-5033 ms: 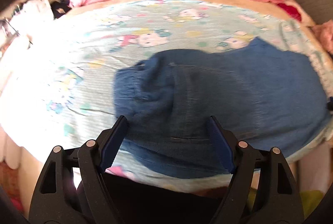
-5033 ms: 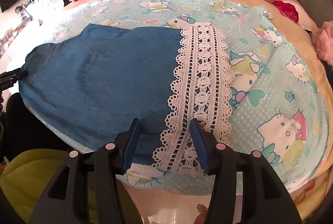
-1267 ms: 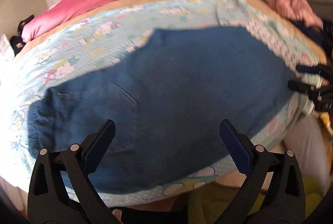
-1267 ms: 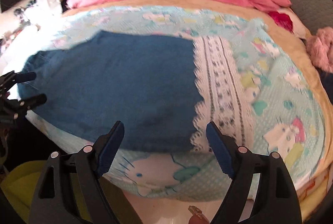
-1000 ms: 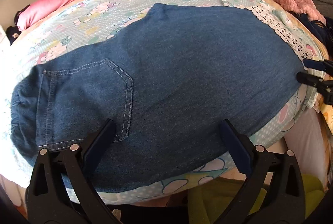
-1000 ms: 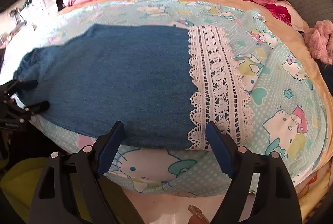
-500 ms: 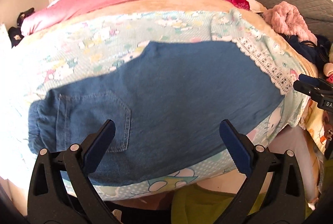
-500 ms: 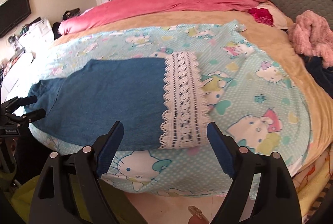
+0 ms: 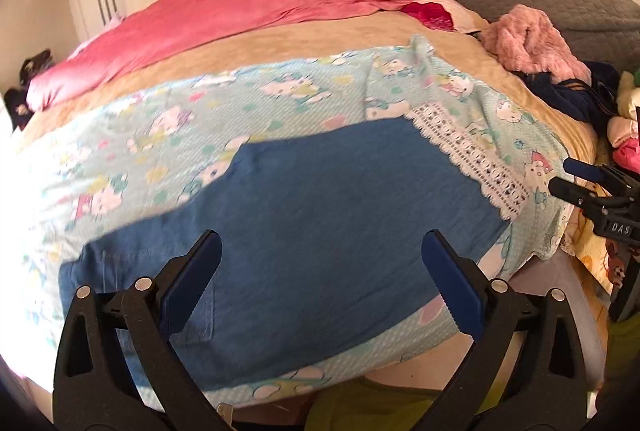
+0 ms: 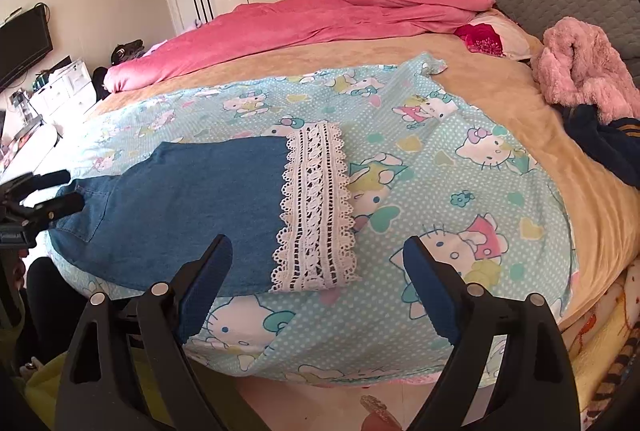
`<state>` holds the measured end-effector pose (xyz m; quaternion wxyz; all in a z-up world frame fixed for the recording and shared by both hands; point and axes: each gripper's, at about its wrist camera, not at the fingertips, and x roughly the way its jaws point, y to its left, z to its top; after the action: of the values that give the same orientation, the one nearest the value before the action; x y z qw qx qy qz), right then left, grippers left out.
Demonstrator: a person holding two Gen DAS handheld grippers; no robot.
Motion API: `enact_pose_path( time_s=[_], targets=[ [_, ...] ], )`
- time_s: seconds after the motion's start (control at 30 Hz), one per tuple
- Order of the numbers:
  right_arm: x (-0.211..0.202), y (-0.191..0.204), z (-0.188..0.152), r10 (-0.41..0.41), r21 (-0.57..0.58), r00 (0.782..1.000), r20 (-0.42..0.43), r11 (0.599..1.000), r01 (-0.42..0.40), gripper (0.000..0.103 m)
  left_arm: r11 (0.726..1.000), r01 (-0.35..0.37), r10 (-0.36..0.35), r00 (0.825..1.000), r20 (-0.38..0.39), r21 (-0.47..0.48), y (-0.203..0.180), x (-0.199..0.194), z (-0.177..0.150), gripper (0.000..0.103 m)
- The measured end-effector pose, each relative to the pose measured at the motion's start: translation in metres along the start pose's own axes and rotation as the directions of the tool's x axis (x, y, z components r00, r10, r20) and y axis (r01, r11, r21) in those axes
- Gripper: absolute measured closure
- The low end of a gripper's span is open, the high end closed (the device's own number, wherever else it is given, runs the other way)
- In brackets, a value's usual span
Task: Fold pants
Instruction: 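Release the pants and smooth the folded denim flat with both grippers, then move the right gripper to the lace-trimmed leg edge and grasp it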
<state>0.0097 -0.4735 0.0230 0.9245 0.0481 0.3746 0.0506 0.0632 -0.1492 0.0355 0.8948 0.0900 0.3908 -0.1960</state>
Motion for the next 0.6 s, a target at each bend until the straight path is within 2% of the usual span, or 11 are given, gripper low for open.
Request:
enact_pose_path(
  time_s=[0.43,0.6],
  targets=[
    [0.007,-0.015,-0.005,0.010,0.058,1.000,0.024,0.998,-0.012,0.017,0.993,0.068,-0.063,0.996,-0.055,0.097,-0.048,0.048,0.040,0.009],
    [0.024,-0.014,-0.009,0.050,0.080,0.999,0.004,0.996,-0.051,0.016,0.988,0.082,-0.070,0.993,-0.095,0.132,-0.059,0.076,0.054,0.009]
  ],
)
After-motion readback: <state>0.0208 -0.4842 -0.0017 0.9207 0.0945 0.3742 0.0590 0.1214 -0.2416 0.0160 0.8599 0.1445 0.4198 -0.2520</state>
